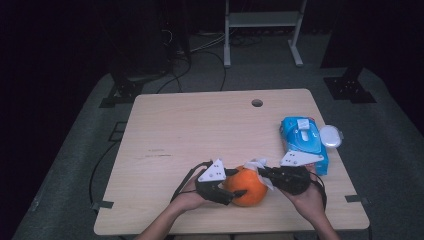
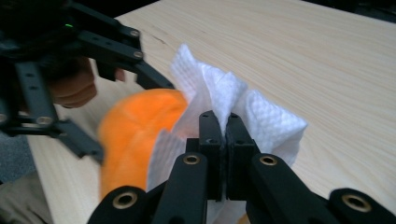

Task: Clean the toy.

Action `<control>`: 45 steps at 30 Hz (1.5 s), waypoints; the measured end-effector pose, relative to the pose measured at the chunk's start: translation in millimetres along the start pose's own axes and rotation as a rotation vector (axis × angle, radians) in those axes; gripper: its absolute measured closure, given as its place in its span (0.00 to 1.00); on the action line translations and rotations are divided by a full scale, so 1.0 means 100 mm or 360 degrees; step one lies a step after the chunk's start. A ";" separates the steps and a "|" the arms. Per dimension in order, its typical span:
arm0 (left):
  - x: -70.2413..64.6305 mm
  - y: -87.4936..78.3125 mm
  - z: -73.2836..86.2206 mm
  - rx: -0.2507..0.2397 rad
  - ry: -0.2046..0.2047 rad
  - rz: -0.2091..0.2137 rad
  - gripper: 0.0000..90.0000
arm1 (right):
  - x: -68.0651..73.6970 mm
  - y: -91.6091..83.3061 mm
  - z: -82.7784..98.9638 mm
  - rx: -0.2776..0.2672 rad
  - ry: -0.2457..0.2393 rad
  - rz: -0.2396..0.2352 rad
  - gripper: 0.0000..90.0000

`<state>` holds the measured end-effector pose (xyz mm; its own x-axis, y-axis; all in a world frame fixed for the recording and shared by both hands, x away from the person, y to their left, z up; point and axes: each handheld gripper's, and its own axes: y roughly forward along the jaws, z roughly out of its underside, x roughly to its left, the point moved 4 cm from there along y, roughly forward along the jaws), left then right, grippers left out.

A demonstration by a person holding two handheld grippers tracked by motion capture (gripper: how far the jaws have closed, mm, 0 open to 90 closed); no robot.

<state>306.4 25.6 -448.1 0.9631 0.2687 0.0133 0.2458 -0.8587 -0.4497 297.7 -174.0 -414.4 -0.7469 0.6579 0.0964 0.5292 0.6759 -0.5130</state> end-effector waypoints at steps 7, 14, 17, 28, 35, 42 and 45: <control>0.11 -0.03 0.01 -0.0037 -0.0127 -0.0063 0.36 | 0.24 -0.02 -0.13 -0.0029 -0.0133 -0.0045 0.97; 0.07 0.08 0.05 0.0001 -0.0114 -0.0033 0.15 | 0.02 -0.01 -0.02 -0.0020 -0.0021 -0.0035 0.97; 0.05 0.07 0.02 0.0015 -0.0070 -0.0061 0.27 | 0.02 -0.01 -0.03 -0.0023 -0.0035 -0.0008 0.96; -0.03 0.09 0.01 0.0024 0.0006 -0.0069 0.35 | 0.36 0.08 -0.16 -0.0012 -0.0195 -0.0052 0.97; 0.00 0.09 0.02 0.0001 -0.0033 -0.0033 0.34 | 0.06 -0.02 -0.09 -0.0050 -0.0059 0.0026 0.97; 0.03 0.14 0.07 0.0013 -0.0062 -0.0008 0.09 | 0.03 0.00 -0.05 -0.0005 -0.0041 0.0026 0.96; 0.05 0.10 0.07 0.0013 -0.0059 0.0005 0.21 | 0.10 0.00 -0.08 -0.0023 -0.0052 0.0019 0.97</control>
<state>312.6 21.0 -459.1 0.9591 0.2822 -0.0212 0.2417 -0.8561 -0.4568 293.5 -165.0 -406.6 -0.7530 0.6551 0.0624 0.5437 0.6728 -0.5017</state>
